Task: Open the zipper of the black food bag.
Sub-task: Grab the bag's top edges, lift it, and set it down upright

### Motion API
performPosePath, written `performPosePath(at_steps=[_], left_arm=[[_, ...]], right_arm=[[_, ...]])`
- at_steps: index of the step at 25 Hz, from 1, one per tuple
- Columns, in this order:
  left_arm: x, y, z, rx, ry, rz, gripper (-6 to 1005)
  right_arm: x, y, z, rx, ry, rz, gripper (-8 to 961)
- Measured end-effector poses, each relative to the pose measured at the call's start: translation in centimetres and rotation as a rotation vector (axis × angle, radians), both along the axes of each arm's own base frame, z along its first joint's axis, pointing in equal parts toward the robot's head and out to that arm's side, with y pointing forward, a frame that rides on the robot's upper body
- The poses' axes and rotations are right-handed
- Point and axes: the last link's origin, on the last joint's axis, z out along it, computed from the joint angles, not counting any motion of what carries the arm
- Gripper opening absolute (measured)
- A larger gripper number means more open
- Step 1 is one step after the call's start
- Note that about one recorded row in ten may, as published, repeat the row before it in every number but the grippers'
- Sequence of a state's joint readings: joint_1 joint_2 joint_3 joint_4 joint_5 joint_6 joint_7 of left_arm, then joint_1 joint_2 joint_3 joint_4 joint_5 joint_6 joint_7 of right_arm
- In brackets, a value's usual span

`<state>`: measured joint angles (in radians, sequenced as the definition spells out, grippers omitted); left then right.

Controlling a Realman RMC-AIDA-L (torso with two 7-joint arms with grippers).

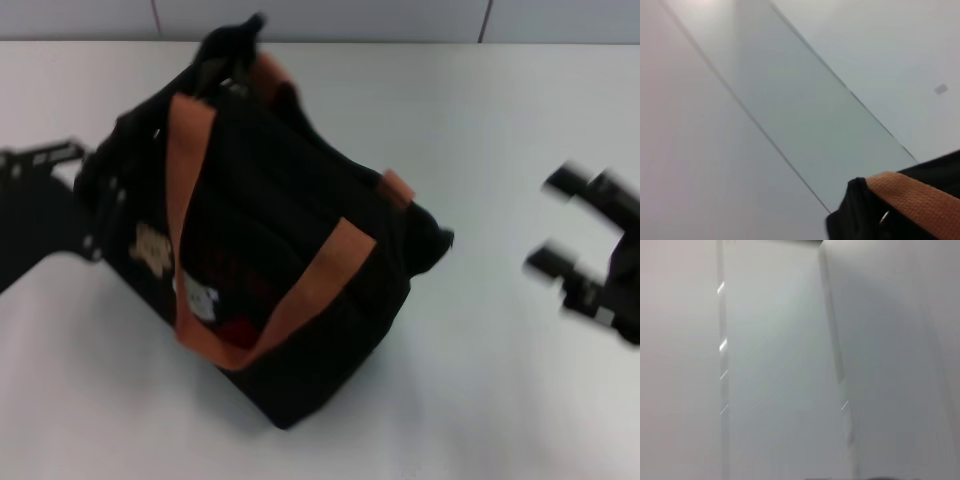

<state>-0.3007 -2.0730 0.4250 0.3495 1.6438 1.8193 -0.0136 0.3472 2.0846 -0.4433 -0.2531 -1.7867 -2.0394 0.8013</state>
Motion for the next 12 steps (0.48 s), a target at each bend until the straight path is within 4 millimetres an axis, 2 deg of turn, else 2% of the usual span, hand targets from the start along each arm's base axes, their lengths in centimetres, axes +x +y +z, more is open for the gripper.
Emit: performPosePath(at_steps=[1, 3, 4, 5, 6, 8, 9, 10, 12], left_arm=[[1.4, 1.4, 0.2, 0.053, 0.014, -0.073, 106], [2.0, 1.8, 0.3, 0.069, 0.018, -0.105, 106], [3.6, 2.7, 0.7, 0.108, 0.02, -0.203, 107], [3.6, 2.7, 0.7, 0.108, 0.02, -0.203, 107], [4.9, 3.3, 1.1, 0.125, 0.014, -0.275, 107], [5.5, 3.6, 1.1, 0.133, 0.014, -0.305, 106], [6.2, 4.0, 0.9, 0.147, 0.027, -0.345, 106], [6.2, 4.0, 0.9, 0.147, 0.027, -0.345, 106], [6.6, 4.1, 0.1, 0.157, 0.051, -0.374, 105]], right_arm=[[-0.3, 0.5, 0.3, 0.061, 0.079, -0.048, 829], [-0.3, 0.8, 0.5, 0.093, 0.122, -0.08, 829], [-0.5, 1.5, 0.4, 0.123, 0.183, -0.135, 828], [-0.5, 1.5, 0.4, 0.123, 0.183, -0.135, 828], [-0.7, 1.9, 0.2, 0.123, 0.196, -0.148, 828], [-1.3, 2.7, -0.8, 0.076, 0.171, -0.153, 828], [-1.8, 3.3, -2.4, -0.004, 0.107, -0.142, 828], [-1.8, 3.3, -2.4, -0.004, 0.107, -0.142, 828], [-2.3, 3.7, -4.4, -0.1, 0.011, -0.128, 829]])
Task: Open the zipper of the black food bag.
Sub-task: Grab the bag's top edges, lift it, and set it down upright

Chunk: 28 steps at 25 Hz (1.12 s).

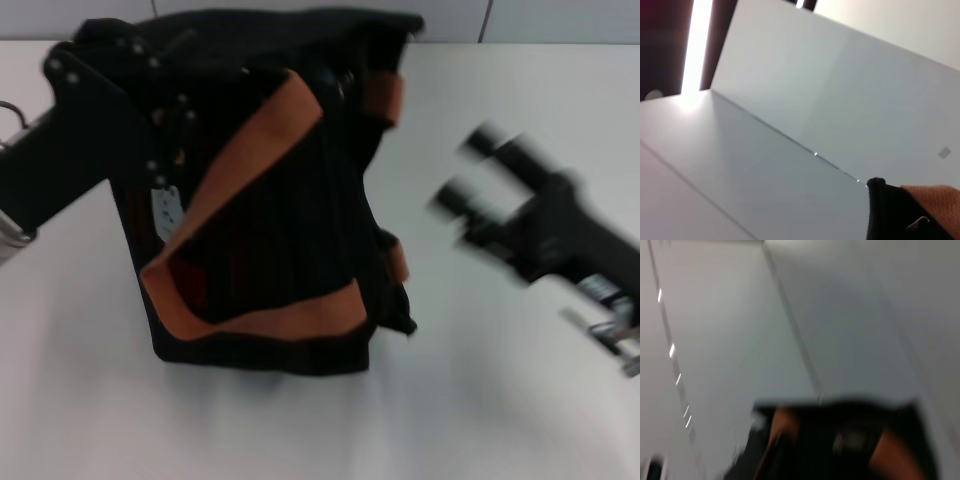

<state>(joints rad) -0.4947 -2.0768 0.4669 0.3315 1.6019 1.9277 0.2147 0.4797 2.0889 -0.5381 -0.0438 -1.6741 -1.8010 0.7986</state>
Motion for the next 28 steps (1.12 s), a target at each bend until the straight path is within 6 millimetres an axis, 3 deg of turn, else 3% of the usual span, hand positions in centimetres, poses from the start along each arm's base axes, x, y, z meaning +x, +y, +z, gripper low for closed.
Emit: performPosePath(at_steps=[2, 4, 12, 23, 28], left_arm=[[0.2, -0.1, -1.2, 0.018, 0.021, -0.012, 105], [0.3, -0.1, -1.6, 0.027, 0.026, -0.014, 104], [0.6, -1.1, -4.2, 0.06, 0.058, -0.038, 102], [0.7, -4.1, -7.2, 0.052, 0.074, -0.063, 102], [0.6, -4.7, -7.6, 0.04, 0.075, -0.057, 101]], right_arm=[[-0.3, 0.4, -2.6, -0.112, -0.128, 0.02, 829], [-0.4, 0.8, -3.7, -0.151, -0.19, 0.012, 829], [0.6, 1.9, -5.4, -0.173, -0.312, -0.073, 828], [2.2, 3.0, -4.7, -0.075, -0.357, -0.145, 828], [3.4, -0.1, -2.7, 0.103, -0.31, -0.086, 829]])
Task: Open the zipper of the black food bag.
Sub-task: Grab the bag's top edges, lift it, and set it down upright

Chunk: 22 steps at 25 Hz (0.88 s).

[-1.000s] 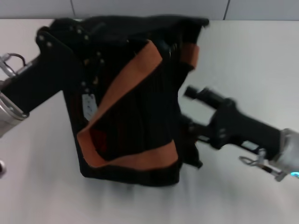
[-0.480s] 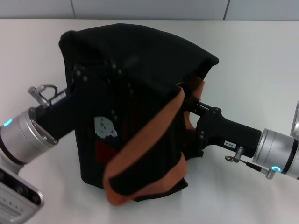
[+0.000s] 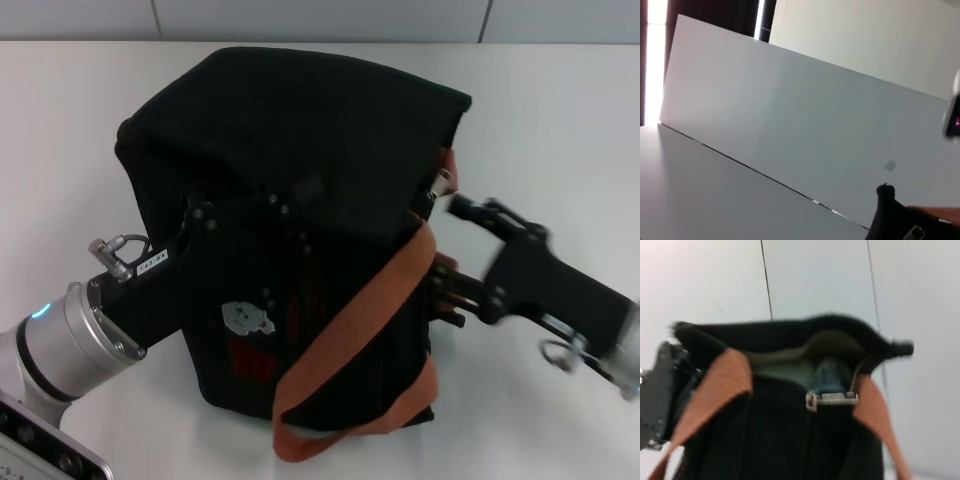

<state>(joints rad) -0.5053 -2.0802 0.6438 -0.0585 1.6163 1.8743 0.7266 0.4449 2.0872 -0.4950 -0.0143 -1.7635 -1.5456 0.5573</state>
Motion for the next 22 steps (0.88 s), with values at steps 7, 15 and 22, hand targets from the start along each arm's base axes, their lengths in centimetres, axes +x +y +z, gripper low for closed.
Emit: performPosePath(at_steps=[7, 15, 22], left_arm=[[0.0, -0.3, -0.3, -0.008, -0.002, 0.005, 100], [0.0, -0.3, -0.3, -0.007, -0.001, 0.005, 97], [-0.1, -0.4, -0.3, -0.005, -0.001, 0.011, 97]], right_arm=[[0.2, -4.7, 0.3, 0.511, -0.145, 0.103, 823], [-3.1, -6.4, -2.0, 0.826, -0.42, 0.274, 805], [-3.5, -5.8, -1.8, 0.959, -0.545, 0.312, 790]])
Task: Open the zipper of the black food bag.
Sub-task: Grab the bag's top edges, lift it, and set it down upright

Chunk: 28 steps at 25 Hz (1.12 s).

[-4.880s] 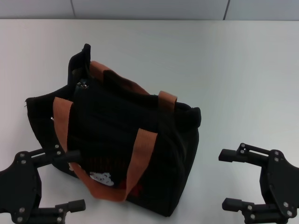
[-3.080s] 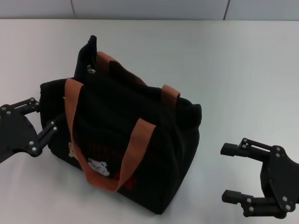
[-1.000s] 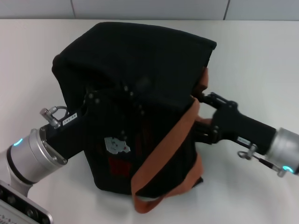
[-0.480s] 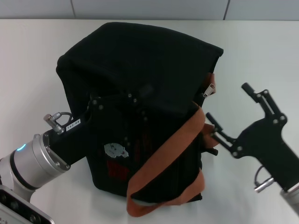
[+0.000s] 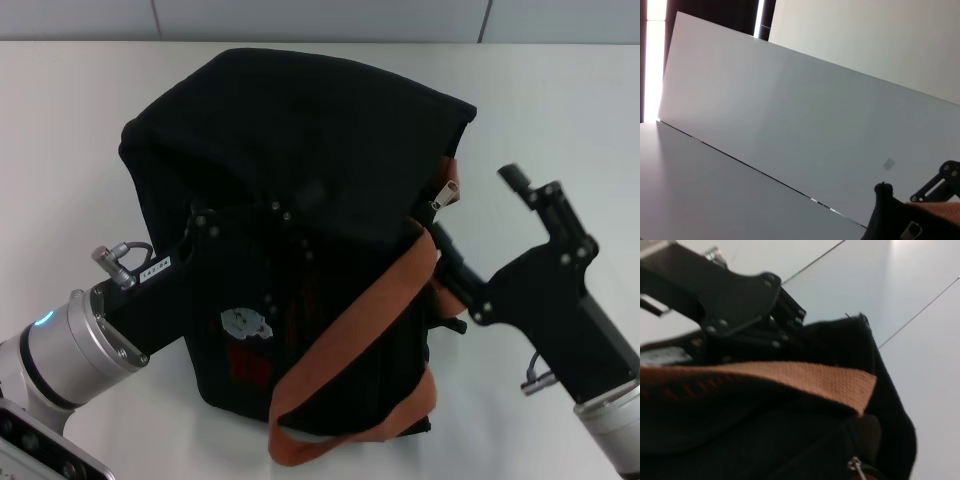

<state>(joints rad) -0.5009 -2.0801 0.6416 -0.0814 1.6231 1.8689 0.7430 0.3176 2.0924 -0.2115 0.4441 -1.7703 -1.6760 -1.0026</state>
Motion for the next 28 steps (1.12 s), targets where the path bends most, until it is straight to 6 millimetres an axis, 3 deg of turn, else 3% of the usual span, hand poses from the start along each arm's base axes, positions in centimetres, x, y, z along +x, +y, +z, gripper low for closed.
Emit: performPosePath(at_steps=[6, 16, 28], left_arm=[[-0.1, 0.0, 0.0, 0.003, -0.001, 0.004, 96], [0.0, 0.0, 0.0, 0.001, 0.0, 0.0, 96], [0.1, 0.0, 0.0, -0.001, -0.009, 0.0, 95]], right_arm=[[-0.4, 0.3, 0.7, 0.063, 0.008, 0.025, 777], [-0.7, 0.2, 0.4, 0.061, -0.019, 0.052, 755], [-1.1, 1.5, -0.2, 0.041, -0.071, 0.064, 729]])
